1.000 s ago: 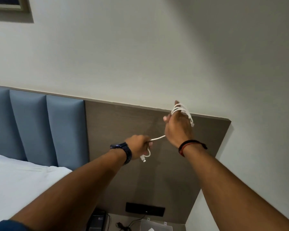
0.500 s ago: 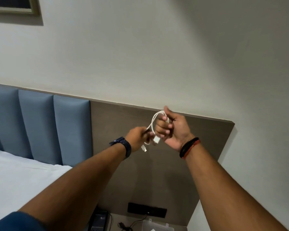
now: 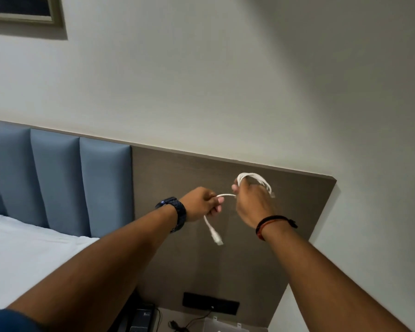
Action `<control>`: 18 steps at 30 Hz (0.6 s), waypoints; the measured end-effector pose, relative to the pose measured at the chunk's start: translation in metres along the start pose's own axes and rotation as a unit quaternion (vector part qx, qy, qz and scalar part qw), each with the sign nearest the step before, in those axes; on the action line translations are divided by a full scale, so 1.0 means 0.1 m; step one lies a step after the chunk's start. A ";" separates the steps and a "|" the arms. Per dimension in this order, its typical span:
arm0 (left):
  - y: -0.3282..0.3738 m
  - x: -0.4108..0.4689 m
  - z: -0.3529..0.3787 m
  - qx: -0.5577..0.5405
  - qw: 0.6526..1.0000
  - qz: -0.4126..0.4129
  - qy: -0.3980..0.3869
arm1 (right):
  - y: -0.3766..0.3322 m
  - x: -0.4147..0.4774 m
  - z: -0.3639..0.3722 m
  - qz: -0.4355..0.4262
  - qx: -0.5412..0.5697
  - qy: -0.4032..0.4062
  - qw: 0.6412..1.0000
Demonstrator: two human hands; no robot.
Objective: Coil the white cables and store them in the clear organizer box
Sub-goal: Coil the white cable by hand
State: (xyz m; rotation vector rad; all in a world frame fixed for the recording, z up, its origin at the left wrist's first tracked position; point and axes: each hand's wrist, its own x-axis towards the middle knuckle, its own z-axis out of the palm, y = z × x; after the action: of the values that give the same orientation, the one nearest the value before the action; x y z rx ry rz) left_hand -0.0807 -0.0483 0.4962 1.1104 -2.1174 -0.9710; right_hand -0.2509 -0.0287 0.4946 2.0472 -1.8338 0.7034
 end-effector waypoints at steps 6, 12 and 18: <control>-0.11 -0.05 0.05 0.131 0.984 -0.030 -0.117 | -0.05 0.19 -0.04 0.346 0.438 -0.030 0.829; -0.18 -0.09 0.08 0.190 0.974 0.022 -0.123 | 0.31 0.30 -0.06 0.469 0.554 0.055 0.686; -0.03 0.02 -0.04 0.214 0.974 0.066 -0.017 | 0.06 0.02 0.07 0.271 0.147 0.013 0.951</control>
State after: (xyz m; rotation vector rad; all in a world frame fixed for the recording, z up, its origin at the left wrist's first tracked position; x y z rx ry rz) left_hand -0.0774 -0.0523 0.4960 1.1348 -2.4653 -0.4843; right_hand -0.2552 -0.0353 0.4893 1.6670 -2.4255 1.2014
